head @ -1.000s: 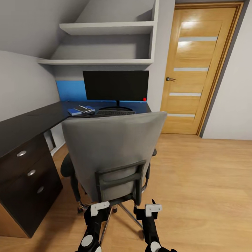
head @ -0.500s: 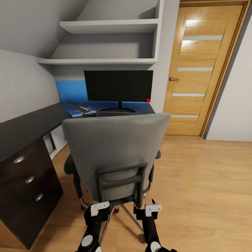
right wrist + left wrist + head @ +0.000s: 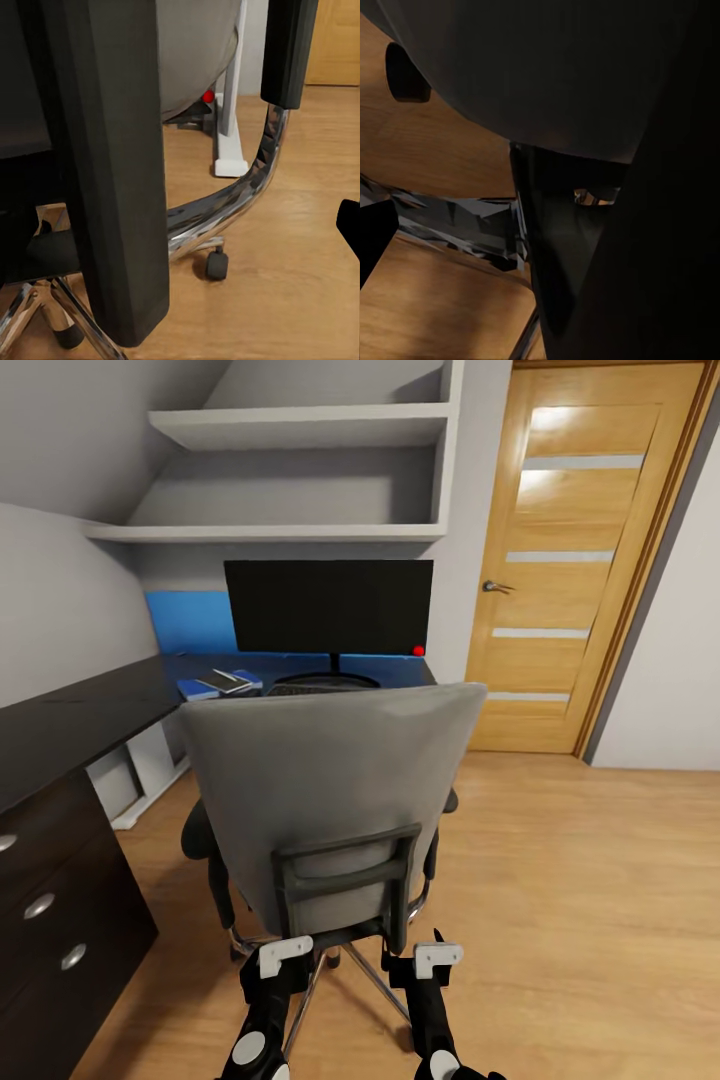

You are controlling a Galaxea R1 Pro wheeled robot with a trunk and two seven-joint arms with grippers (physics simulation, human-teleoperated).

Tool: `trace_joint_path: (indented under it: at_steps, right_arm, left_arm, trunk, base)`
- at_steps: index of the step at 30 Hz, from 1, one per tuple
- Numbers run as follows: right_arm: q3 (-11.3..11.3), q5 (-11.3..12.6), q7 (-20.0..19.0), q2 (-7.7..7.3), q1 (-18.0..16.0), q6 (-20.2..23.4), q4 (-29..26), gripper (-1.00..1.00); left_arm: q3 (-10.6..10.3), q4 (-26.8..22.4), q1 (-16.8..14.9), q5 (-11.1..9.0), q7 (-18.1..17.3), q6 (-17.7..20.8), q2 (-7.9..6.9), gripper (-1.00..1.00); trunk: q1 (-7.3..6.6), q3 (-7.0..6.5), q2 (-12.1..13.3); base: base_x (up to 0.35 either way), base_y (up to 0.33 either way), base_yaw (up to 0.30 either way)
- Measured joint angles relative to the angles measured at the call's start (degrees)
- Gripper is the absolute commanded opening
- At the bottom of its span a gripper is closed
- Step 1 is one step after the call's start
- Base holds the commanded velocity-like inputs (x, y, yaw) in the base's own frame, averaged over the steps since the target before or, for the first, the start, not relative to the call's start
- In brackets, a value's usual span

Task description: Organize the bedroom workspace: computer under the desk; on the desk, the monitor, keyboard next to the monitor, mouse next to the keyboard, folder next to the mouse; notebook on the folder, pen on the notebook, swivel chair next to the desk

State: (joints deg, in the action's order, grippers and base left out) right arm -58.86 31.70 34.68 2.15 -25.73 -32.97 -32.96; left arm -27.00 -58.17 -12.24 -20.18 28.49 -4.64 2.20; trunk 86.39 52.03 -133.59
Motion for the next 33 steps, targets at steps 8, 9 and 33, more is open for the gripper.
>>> trace_joint_path:
  at_steps: [8, 9, 33]
  right_arm:
    - [0.0, 0.0, 0.0, 0.0, 0.0, -0.1, 0.0, 1.0]
    - [0.0, 0.0, 0.0, 0.0, 0.0, -0.1, 0.0, 1.0]
    - [0.1, 0.1, 0.0, 0.0, 0.0, -0.1, 0.0, 1.0]
  left_arm:
    - [0.0, 0.0, 0.0, -0.2, 0.0, 0.0, 0.01, 1.0]
    - [0.0, 0.0, 0.0, -0.2, 0.0, 0.0, 0.01, 1.0]
    - [0.0, 0.0, 0.0, 0.1, 0.1, 0.0, -0.05, 1.0]
  trunk:
    - [0.0, 0.0, 0.0]
    - [0.0, 0.0, 0.0]
    - [0.01, -0.01, 0.0]
  base:
    - [0.246, -0.004, 0.0]
    - [0.275, 0.0, 0.0]
    - [0.268, 0.0, 0.0]
